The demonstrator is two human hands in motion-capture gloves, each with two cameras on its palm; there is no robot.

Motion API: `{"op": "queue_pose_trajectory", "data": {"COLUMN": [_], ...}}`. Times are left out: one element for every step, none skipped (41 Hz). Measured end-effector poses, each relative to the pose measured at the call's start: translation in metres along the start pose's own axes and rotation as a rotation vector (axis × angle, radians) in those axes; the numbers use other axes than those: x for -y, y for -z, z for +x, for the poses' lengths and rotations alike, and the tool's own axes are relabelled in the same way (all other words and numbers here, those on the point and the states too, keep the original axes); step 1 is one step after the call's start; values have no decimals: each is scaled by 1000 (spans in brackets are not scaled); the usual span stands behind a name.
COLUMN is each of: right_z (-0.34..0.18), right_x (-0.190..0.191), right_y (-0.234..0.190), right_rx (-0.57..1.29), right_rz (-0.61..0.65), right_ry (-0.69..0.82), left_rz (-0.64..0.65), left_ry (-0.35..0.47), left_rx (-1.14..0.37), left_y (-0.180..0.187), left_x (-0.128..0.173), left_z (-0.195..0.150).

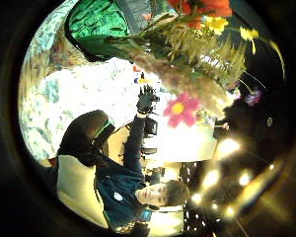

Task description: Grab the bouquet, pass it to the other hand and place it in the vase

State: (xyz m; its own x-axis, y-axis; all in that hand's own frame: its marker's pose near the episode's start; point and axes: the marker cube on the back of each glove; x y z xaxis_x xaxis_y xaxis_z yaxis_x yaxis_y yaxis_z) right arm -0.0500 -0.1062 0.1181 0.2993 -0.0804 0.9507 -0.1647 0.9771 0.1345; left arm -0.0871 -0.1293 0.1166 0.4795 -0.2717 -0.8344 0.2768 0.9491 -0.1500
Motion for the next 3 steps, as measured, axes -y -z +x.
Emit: {"op": "queue_pose_trajectory", "data": {"right_z": [1,2,3], "right_x": [0,0,0], "right_y": [0,0,0], "right_rx": [-6,-10,-13], "right_rz": [3,4,4], "right_ry": [-19,-33,-42], "left_rz": [53,92,117], "left_ry": [77,137,179], "left_rx": [57,103,134], "left_y": [4,7,10], "left_x": [-3,-5,-7], "left_z": [0,-2,-3]}}
